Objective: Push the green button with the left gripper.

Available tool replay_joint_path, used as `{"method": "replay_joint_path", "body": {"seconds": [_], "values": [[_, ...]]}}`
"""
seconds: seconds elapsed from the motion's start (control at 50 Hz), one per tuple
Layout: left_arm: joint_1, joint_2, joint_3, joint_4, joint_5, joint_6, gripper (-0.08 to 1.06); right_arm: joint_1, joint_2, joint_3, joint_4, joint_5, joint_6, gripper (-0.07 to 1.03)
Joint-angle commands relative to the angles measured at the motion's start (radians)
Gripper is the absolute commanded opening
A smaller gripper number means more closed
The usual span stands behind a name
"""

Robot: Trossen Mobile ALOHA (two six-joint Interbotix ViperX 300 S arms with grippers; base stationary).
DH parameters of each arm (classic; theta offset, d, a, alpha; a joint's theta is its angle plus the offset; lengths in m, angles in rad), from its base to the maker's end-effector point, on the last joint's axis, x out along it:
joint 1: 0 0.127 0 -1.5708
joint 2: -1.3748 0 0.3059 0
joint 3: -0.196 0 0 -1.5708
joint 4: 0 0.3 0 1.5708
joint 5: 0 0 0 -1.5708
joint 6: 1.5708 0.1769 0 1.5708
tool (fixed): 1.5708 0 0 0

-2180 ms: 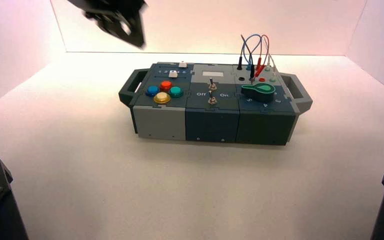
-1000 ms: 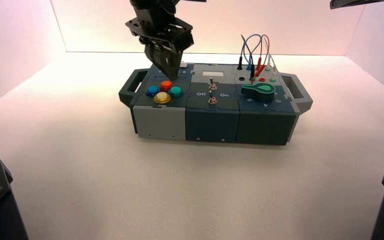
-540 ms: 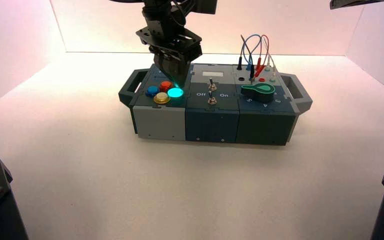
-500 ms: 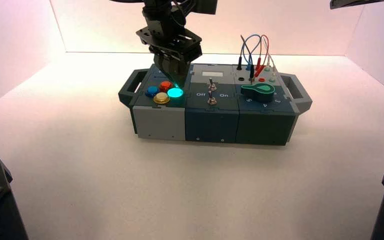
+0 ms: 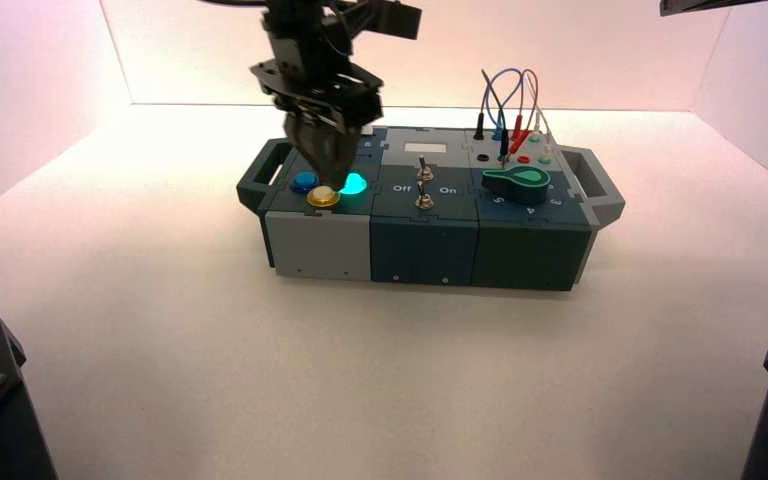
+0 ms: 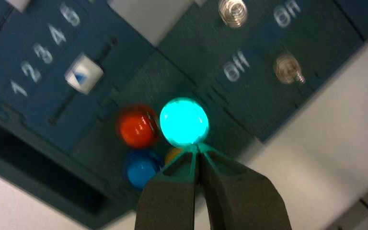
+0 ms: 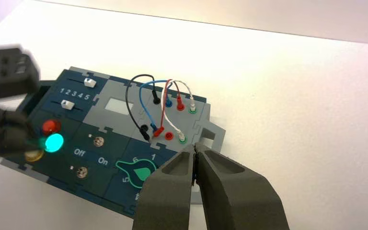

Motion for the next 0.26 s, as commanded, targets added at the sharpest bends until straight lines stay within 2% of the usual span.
{"method": "replay_joint_path", "body": {"seconds": [0.02,0.26], "values": [[0.0,-0.091,0.029,0.003,0.02,-0.002,-0.03,0.002,0.012,-0.035,0.009,0.003,0.003,-0.02],[0.0,-0.095,0.043,0.005,0.025,0.003,-0.03,0.005,0.043,-0.041,0.011,0.015,0.003,-0.02]]}}
